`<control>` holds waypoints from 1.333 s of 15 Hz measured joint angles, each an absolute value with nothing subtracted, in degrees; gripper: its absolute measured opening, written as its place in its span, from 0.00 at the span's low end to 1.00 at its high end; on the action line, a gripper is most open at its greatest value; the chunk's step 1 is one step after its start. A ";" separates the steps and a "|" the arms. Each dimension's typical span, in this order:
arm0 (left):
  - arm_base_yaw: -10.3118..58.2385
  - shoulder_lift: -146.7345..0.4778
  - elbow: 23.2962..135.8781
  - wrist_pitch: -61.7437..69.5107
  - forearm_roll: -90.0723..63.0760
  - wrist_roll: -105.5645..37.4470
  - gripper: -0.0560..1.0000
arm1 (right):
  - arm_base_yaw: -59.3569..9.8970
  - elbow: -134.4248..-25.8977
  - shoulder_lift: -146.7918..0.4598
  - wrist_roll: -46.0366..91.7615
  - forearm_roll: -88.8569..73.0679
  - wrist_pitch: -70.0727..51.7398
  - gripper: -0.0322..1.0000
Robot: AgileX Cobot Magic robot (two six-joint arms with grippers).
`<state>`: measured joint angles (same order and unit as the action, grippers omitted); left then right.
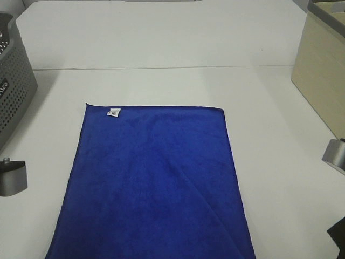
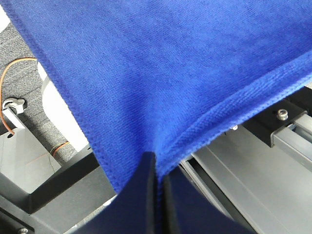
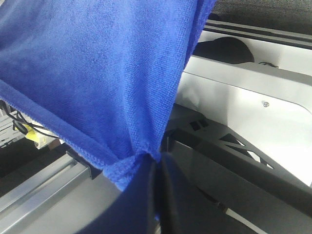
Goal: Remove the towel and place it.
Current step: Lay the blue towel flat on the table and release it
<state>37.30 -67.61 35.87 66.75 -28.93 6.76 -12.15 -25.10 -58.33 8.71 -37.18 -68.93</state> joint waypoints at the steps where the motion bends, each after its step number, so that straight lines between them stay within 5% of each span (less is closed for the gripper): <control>1: 37.30 -67.61 35.87 66.75 -28.88 6.70 0.05 | -12.15 -25.10 -58.38 8.25 -37.18 -68.93 0.05; 20: 37.24 -94.54 46.12 65.95 -25.78 -0.97 0.05 | -12.15 -25.15 -82.79 7.91 -33.69 -61.88 0.05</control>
